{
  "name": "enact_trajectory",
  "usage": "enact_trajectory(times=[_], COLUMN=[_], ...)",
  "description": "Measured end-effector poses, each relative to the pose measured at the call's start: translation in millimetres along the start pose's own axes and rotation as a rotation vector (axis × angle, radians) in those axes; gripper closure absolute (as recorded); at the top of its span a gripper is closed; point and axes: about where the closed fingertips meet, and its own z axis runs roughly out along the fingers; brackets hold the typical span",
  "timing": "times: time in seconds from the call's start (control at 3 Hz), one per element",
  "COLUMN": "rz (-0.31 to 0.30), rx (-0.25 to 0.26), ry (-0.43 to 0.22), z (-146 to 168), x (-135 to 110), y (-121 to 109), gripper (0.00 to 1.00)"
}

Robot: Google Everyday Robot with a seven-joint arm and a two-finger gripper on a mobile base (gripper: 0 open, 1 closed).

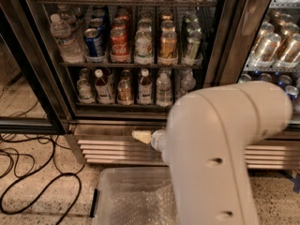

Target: Pick water bottle from bottom shelf of fridge

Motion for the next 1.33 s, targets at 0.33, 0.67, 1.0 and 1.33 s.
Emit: enact_trajectory(times=[0.33,0.67,1.0,1.33], rz=[-0.007,0.044,0.028,-0.005], rx=[0.078,0.136,0.111,0.112], ry=[-0.073,-0.156,-0.143,-0.226], z=[22.3,18.8,22.8,30.7], x=[14.3,-5.4,0.8,-18.7], y=[-3.0,-18.6,-10.1,-3.9], gripper=[0.00,0.00,0.00,0.00])
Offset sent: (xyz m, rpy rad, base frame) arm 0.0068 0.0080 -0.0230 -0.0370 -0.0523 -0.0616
